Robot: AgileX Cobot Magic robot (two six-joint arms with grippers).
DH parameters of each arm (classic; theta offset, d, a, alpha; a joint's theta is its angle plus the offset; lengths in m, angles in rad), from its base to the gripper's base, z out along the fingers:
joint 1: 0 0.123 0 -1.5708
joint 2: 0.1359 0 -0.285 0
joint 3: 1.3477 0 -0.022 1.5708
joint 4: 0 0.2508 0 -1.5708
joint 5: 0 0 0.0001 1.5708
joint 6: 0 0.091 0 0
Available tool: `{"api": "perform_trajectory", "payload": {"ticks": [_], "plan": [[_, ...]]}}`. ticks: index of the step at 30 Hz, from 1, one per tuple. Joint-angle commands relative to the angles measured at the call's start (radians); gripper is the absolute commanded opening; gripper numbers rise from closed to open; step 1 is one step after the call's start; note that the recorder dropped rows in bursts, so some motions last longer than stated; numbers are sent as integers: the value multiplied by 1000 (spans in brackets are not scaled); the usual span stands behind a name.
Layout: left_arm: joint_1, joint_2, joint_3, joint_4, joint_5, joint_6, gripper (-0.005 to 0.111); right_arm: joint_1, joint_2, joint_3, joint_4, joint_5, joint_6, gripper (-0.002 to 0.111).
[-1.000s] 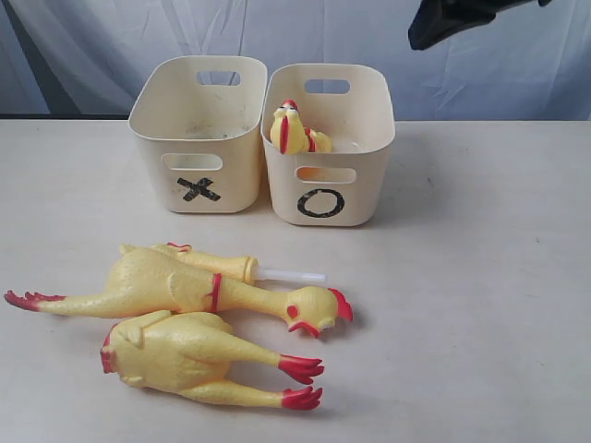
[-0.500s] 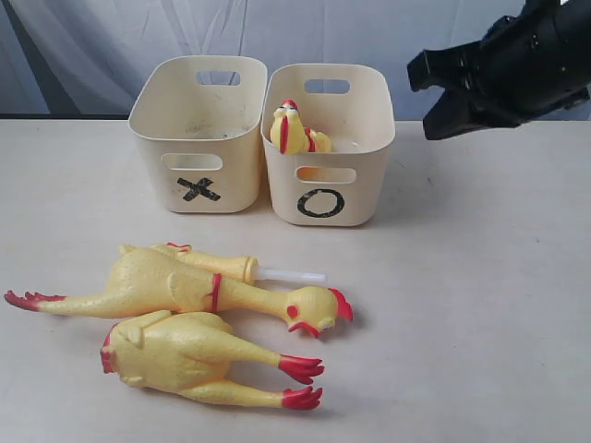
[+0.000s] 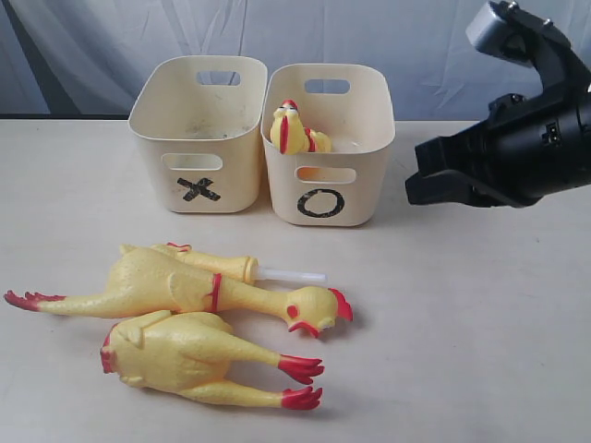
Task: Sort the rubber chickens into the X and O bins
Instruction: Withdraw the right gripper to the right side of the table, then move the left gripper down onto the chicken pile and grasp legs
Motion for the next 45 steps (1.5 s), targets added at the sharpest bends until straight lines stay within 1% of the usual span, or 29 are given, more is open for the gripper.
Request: {"api": "perform_trajectory", "payload": {"ticks": [1,2,3,6,8,9,10,11,12,13,14,16,17,18,19,20,22,29,34,38,45], "plan": [[-2,198,-91,-104,89,157,0,-3,-8,38,6,-55,-18,-1],[-2,270,-122,-146,133,224,0,-3,-8,43,6,-65,-18,-1],[-2,349,-149,-226,186,336,0,-3,-8,43,6,-68,-18,-1],[-2,476,-189,-304,249,427,2,-3,-8,43,12,-69,-18,-1],[-10,583,-215,-338,265,483,12,-3,-8,43,15,-69,-18,-1],[-36,644,-227,-338,254,504,21,-3,-8,43,15,-69,-18,-1],[-61,677,-235,-336,245,524,28,-3,-8,43,15,-69,-18,-1],[-108,737,-241,-310,243,588,41,-3,-8,43,15,-69,-18,-1],[-136,762,-241,-298,238,633,46,-3,-8,43,15,-69,-18,-1],[-197,800,-241,-278,234,742,52,-3,-8,43,15,-69,-18,-1],[-227,817,-241,-270,234,794,54,-3,-8,43,15,-69,-18,-1],[-330,858,-241,-244,230,1016,55,-3,-8,43,15,-69,-18,-1],[-356,866,-241,-242,230,1077,55,-3,-8,43,15,-69,-18,-1],[-402,876,-241,-242,226,1166,55,-3,-8,43,14,-67,-18,-1],[-423,886,-241,-244,214,1186,55,-3,-8,43,14,-67,-18,-1],[-454,902,-241,-244,174,1193,55,-3,-8,43,14,-64,-18,-1],[-482,935,-241,-240,126,1193,55,-3,-8,43,20,-62,-18,-1],[-538,1051,-241,-258,75,1209,55,-3,-8,43,25,-62,-18,-1],[-561,1127,-241,-264,22,1240,55,-3,-8,43,24,-60,-18,-1],[-561,1172,-241,-269,-29,1266,55,-3,-8,43,29,-58,-18,-1],[-561,1226,-241,-302,-36,1290,55,-3,-8,43,29,-58,-18,-1]]}}
